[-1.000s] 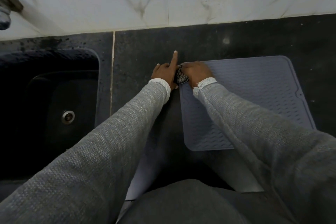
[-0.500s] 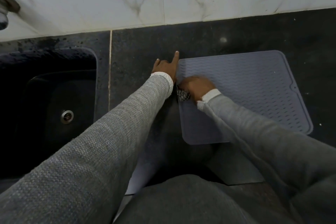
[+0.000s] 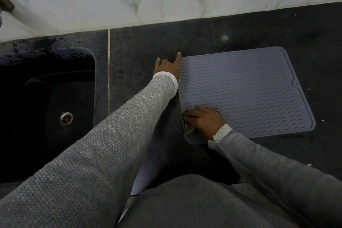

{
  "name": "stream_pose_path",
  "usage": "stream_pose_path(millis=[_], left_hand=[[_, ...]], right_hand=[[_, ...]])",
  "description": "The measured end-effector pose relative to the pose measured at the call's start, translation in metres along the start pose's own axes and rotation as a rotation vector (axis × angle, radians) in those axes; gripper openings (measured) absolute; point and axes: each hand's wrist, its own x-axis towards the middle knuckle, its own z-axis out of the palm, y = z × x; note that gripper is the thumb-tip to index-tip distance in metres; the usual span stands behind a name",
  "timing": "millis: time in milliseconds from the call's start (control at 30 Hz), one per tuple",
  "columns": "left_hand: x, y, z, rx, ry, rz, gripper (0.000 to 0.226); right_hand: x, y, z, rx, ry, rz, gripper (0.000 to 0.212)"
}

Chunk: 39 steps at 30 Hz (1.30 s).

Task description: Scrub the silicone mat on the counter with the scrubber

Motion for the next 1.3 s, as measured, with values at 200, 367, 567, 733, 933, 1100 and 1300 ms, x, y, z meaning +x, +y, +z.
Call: stream_pose_path(millis=[200, 367, 567, 733, 933, 1100, 1300], left_hand=[[-0.011, 0.008, 0.004, 0.054, 0.014, 0.063, 0.115], [-0.01, 0.009, 0.005, 0.051, 0.012, 0.056, 0.116], [-0.007, 0.009, 0.008, 0.042, 0.017, 0.058, 0.116], [-0.008, 0.01, 0.011, 0.062, 0.02, 0.071, 0.111], [-0.03, 0.008, 0.026, -0.052, 0.166, 0.136, 0.089], [-0.071, 0.009, 0.055, -0.098, 0.066, 0.212, 0.101], [-0.089, 0.015, 0.073, -0.025, -0.01, 0.204, 0.108]], right_hand=[[0.022, 0.01, -0.026, 0.108, 0.189, 0.015, 0.04], [0.028, 0.001, -0.02, -0.006, 0.062, 0.07, 0.041], [-0.041, -0.02, 0.003, -0.038, 0.211, -0.176, 0.044], [-0.042, -0.011, 0.002, 0.108, 0.145, -0.207, 0.04], [-0.044, 0.011, -0.006, 0.347, 0.351, -0.132, 0.044], [-0.048, 0.003, 0.003, 0.164, 0.314, -0.214, 0.039], [-0.05, -0.008, 0.011, 0.034, 0.238, -0.283, 0.035]])
